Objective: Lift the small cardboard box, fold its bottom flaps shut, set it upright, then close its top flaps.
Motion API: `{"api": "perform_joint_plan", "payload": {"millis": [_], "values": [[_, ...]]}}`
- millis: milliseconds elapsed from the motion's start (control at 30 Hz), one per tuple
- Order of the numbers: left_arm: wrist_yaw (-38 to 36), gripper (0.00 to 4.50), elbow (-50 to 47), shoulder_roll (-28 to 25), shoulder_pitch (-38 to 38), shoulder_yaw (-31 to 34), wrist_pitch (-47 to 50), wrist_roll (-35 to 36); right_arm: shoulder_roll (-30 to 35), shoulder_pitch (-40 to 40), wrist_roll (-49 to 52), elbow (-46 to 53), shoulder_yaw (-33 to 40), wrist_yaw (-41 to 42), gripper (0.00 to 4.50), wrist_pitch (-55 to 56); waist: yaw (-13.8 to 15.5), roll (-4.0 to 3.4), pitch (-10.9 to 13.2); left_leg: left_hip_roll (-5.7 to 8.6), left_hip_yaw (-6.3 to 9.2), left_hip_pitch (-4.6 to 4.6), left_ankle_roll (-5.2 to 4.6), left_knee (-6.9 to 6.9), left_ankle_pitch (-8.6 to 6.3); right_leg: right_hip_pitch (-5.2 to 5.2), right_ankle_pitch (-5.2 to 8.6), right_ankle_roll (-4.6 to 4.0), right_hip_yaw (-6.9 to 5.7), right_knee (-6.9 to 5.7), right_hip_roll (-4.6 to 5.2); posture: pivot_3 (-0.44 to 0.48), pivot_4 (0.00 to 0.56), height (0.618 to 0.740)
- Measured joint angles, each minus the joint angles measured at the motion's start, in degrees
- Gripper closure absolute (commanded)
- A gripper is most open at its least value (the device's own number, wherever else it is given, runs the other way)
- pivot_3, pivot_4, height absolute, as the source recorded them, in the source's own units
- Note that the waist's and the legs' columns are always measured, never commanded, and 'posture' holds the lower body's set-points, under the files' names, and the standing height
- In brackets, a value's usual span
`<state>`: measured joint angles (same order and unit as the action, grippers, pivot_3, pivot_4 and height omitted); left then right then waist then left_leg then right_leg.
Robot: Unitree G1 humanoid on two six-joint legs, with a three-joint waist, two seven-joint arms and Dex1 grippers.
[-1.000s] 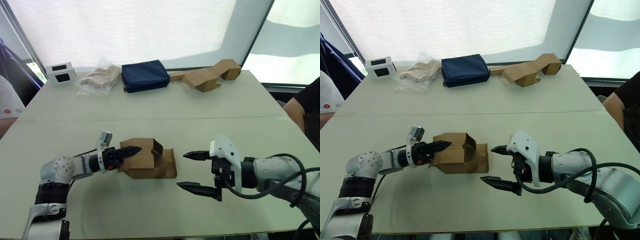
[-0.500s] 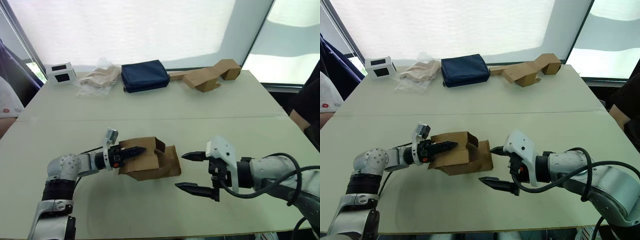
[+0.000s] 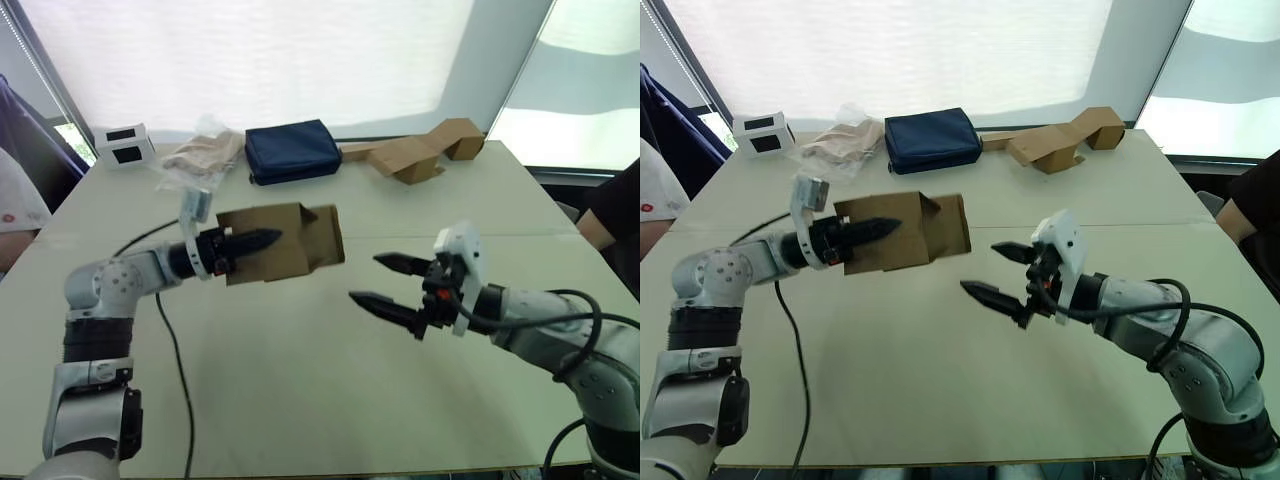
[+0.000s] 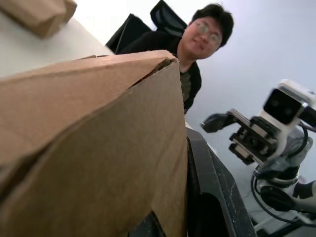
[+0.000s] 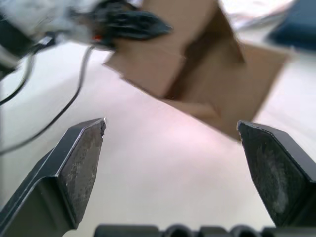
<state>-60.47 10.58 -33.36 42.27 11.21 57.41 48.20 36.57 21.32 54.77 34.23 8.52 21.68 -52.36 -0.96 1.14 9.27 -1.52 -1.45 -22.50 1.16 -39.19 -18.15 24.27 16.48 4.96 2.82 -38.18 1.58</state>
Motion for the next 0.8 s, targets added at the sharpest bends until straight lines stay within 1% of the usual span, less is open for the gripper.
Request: {"api": "perform_joint_plan", "payload": {"millis": [33, 100, 133, 167, 300, 333, 467, 567, 700, 800], "values": [[-1.2, 4.5, 0.1, -0.4, 1.3, -1.2, -1.5, -1.0, -1.8, 2.0, -1.3, -2.6, 0.2, -2.4, 1.18, 0.7, 0.0, -0.01, 0.0, 0.01, -0.02, 0.01, 0.03, 0.0, 0.02, 0.02, 0.0, 0.0, 0.01, -0.06, -0.01, 0.0, 0.15, 0.74], [-3.1, 4.5, 0.8, -1.1, 3.5, -2.6, -3.9, -2.8, -5.2, 5.7, -2.9, -6.0, 0.8, -5.8, 1.83, 2.1, 0.0, -0.01, 0.0, -0.02, -0.01, 0.01, 0.12, 0.0, 0.07, 0.07, 0.0, 0.0, 0.0, -0.11, -0.08, 0.0, 0.15, 0.74], [-4.1, 4.5, 1.3, -1.7, 4.9, -3.2, -5.2, -3.6, -6.9, 7.5, -3.3, -7.4, 1.2, -7.3, 2.32, 2.9, 0.0, -0.02, 0.0, -0.03, 0.01, 0.01, 0.13, 0.02, 0.08, 0.08, 0.01, -0.01, 0.0, -0.13, -0.1, 0.0, 0.15, 0.74], [-5.0, 4.5, 2.2, -2.3, 6.2, -3.6, -6.4, -4.4, -9.0, 9.5, -3.5, -8.8, 1.3, -8.7, 2.64, 3.4, -0.1, -0.02, 0.0, -0.05, 0.01, 0.01, 0.13, 0.02, 0.08, 0.09, 0.01, -0.01, 0.0, -0.14, -0.13, 0.0, 0.15, 0.74], [-8.5, 4.5, 5.3, -2.8, 11.3, -5.6, -11.2, -7.8, -16.3, 17.0, -4.5, -12.9, 1.2, -13.4, 4.3, 6.1, -0.1, -0.07, 0.0, -0.04, -0.01, -0.02, 0.14, 0.06, 0.08, 0.15, 0.01, -0.01, 0.0, -0.15, -0.14, 0.0, 0.15, 0.74], [-8.9, 4.5, 5.5, -2.8, 11.7, -6.0, -11.7, -8.2, -16.6, 17.5, -4.5, -13.1, 1.2, -13.6, 4.44, 6.3, -0.1, -0.07, 0.0, -0.04, -0.01, -0.03, 0.14, 0.06, 0.08, 0.15, 0.01, -0.01, 0.0, -0.15, -0.12, 0.0, 0.15, 0.74], [-10.8, 4.5, 7.3, -3.0, 11.9, -6.3, -13.1, -9.8, -19.1, 18.6, -5.1, -14.4, 0.8, -14.8, 4.44, 6.6, -0.1, -0.07, 0.0, 0.0, -0.02, -0.1, 0.13, 0.01, 0.08, 0.15, 0.0, 0.0, -0.01, -0.13, -0.06, 0.0, 0.15, 0.74], [-11.8, 4.5, 7.1, -2.7, 13.0, -6.8, -13.1, -10.1, -20.8, 20.0, -6.7, -15.6, -1.8, -14.5, 4.44, 6.7, -0.2, -0.07, 0.0, -0.02, 0.0, -0.09, 0.12, 0.01, 0.07, 0.18, 0.0, 0.0, -0.01, -0.16, -0.08, 0.0, 0.15, 0.74], [-12.0, 4.5, 6.3, -2.6, 13.6, -7.0, -13.0, -10.1, -21.5, 20.2, -8.7, -15.6, -4.0, -13.4, 4.44, 6.9, -0.2, -0.07, 0.0, -0.03, 0.01, -0.1, 0.11, 0.03, 0.07, 0.19, 0.0, 0.0, -0.01, -0.16, -0.08, 0.0, 0.15, 0.74], [-12.2, 4.5, 4.1, -2.6, 13.6, -7.0, -12.1, -9.6, -22.2, 20.2, -10.1, -15.7, -6.5, -11.5, 4.44, 7.2, -0.3, -0.07, 0.0, -0.04, 0.01, -0.1, 0.11, 0.02, 0.07, 0.2, 0.0, 0.0, 0.0, -0.19, -0.07, 0.0, 0.15, 0.74]]}}
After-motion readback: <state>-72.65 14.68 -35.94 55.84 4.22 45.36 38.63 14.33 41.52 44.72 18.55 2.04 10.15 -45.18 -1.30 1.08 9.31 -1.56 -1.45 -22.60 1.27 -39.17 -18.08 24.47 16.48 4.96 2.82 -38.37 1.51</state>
